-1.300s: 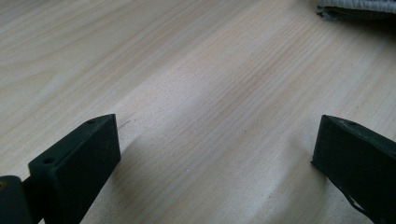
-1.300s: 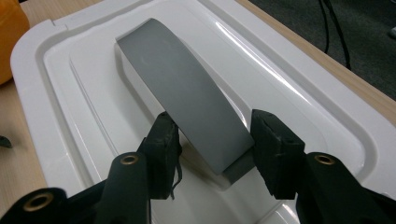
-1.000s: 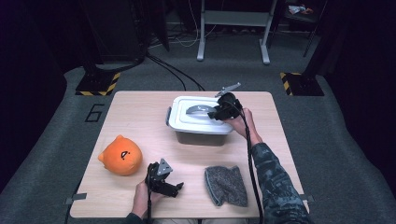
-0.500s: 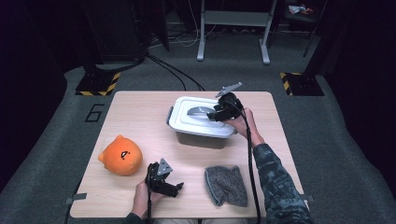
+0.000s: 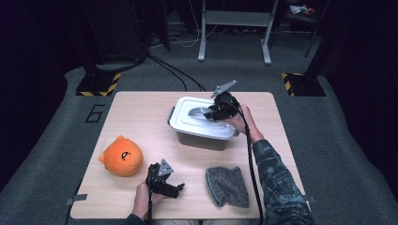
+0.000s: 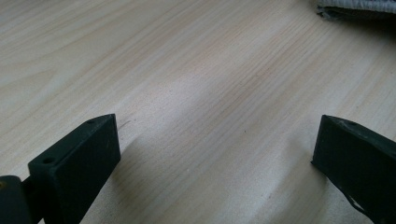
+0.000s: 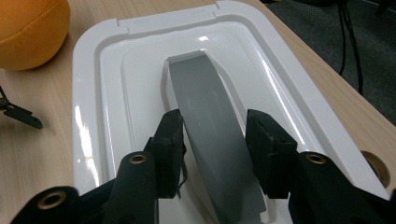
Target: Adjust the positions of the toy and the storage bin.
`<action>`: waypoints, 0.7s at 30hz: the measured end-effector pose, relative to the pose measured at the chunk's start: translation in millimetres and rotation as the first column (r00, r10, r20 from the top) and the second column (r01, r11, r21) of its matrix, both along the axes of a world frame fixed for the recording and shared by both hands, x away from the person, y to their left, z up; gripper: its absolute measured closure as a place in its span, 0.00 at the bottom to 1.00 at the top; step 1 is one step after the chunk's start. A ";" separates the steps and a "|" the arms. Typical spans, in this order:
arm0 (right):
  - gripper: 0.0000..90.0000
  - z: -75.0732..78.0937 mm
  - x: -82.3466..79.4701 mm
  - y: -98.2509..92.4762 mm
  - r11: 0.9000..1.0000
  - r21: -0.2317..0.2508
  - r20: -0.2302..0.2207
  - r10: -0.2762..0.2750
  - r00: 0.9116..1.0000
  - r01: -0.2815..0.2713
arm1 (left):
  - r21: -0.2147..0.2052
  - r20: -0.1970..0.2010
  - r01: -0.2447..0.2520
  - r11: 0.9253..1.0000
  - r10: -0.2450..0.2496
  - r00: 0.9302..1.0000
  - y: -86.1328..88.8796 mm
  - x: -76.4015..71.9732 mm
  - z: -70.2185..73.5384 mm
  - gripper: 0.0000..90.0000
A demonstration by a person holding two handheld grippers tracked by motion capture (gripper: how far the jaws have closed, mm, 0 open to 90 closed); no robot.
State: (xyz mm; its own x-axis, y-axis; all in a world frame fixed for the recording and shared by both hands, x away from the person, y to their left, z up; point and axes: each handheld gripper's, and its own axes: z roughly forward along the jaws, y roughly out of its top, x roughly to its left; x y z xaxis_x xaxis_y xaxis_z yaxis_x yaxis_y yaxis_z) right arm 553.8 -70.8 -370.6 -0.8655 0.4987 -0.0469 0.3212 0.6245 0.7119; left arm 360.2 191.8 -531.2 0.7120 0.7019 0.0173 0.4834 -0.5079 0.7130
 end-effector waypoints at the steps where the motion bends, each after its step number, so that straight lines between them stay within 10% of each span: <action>1: 0.66 0.2 -1.0 -0.3 1.000 -0.001 -0.007 -0.001 1.000 0.001 | 0.000 0.000 0.000 1.000 0.000 1.000 0.0 0.0 0.0 0.00; 13: 0.67 0.2 -11.8 3.3 0.997 0.003 -0.013 -0.073 0.997 0.073 | 0.000 0.000 0.000 1.000 0.000 1.000 0.0 0.0 0.0 0.00; 21: 0.63 0.9 -2.4 12.8 0.999 -0.022 0.020 -0.024 1.000 0.025 | 0.000 0.000 0.000 1.000 0.000 1.000 0.0 0.0 0.0 0.00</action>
State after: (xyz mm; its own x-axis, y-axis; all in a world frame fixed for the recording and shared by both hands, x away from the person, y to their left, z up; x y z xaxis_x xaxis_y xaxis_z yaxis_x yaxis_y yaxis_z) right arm 551.5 -58.0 -369.8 -0.8519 0.5182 -0.0750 0.3229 0.6327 0.7038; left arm 360.2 191.8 -531.1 0.7120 0.7019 0.0174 0.4833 -0.5080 0.7130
